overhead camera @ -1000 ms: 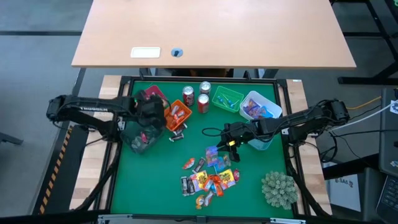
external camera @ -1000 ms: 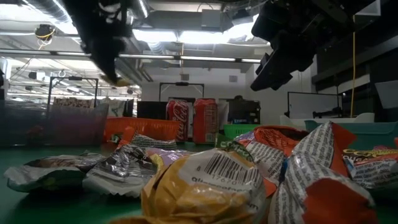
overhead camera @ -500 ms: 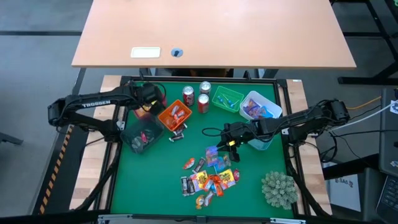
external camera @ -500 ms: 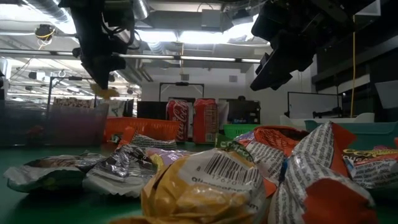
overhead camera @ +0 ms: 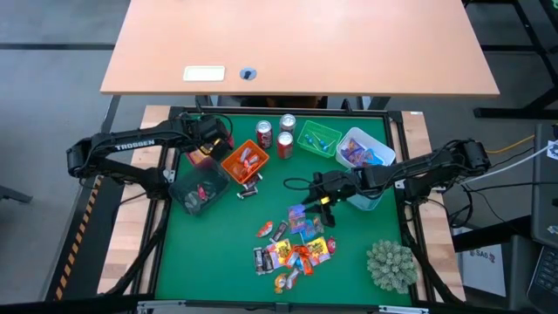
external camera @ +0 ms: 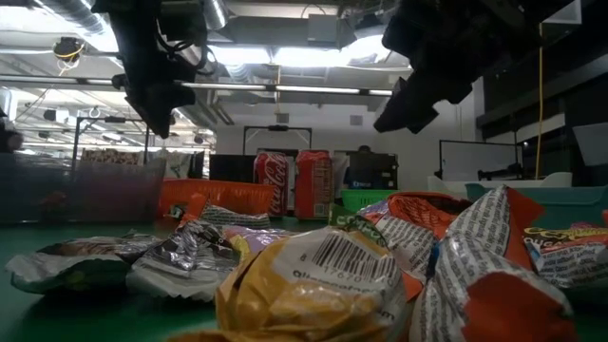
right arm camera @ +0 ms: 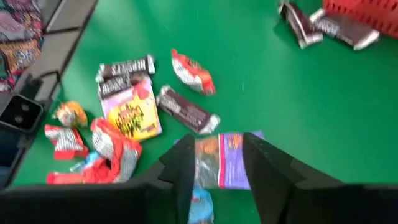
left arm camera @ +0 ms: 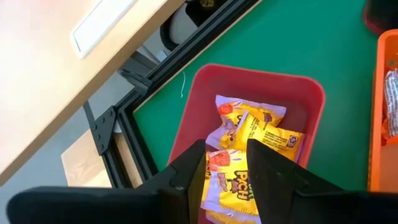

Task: Sort candy
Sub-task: Put the violet gummy into the white bin, then put the brown chocolate into the blue bin

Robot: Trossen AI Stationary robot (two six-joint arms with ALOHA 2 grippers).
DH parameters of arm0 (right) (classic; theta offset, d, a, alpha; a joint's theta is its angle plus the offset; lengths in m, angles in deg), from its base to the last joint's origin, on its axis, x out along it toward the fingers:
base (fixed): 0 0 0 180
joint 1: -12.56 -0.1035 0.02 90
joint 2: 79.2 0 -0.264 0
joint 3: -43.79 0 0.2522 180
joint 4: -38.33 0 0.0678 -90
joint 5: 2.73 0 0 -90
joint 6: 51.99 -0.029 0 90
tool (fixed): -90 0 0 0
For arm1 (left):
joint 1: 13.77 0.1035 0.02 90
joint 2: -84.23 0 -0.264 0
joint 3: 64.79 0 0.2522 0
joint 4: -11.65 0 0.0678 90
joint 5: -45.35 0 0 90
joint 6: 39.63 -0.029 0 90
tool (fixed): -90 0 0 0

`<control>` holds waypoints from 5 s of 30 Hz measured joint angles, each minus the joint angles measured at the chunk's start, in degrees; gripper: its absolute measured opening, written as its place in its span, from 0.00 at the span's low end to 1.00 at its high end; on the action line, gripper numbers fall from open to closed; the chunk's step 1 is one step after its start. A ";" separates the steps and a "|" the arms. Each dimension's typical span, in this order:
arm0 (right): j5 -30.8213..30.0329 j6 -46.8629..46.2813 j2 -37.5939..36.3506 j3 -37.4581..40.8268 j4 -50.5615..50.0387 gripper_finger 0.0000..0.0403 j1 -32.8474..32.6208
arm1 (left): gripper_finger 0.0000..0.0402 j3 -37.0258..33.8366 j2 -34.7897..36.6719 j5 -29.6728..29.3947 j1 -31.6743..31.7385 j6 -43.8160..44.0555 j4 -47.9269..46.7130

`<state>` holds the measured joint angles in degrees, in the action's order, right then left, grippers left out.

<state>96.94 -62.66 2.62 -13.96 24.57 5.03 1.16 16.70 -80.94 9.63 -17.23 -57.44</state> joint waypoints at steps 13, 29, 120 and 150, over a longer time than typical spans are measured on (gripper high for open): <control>0.00 0.28 5.94 0.00 3.03 0.52 -0.04 | 0.26 0.00 0.00 0.00 0.00 0.09 0.50; -6.66 0.35 19.24 -0.03 7.29 0.52 0.02 | 0.26 0.00 0.00 0.00 -0.04 0.15 2.25; -35.60 3.41 -21.51 0.04 -46.82 0.30 30.08 | 0.26 0.03 -5.13 14.83 -38.10 3.05 31.71; -35.54 3.45 -21.49 0.04 -46.85 0.45 30.06 | 0.26 0.04 -29.90 12.96 -33.71 2.95 26.25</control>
<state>61.41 -59.21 -18.86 -13.92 -22.28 35.09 1.20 -13.19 -67.98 -24.08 -14.28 -31.19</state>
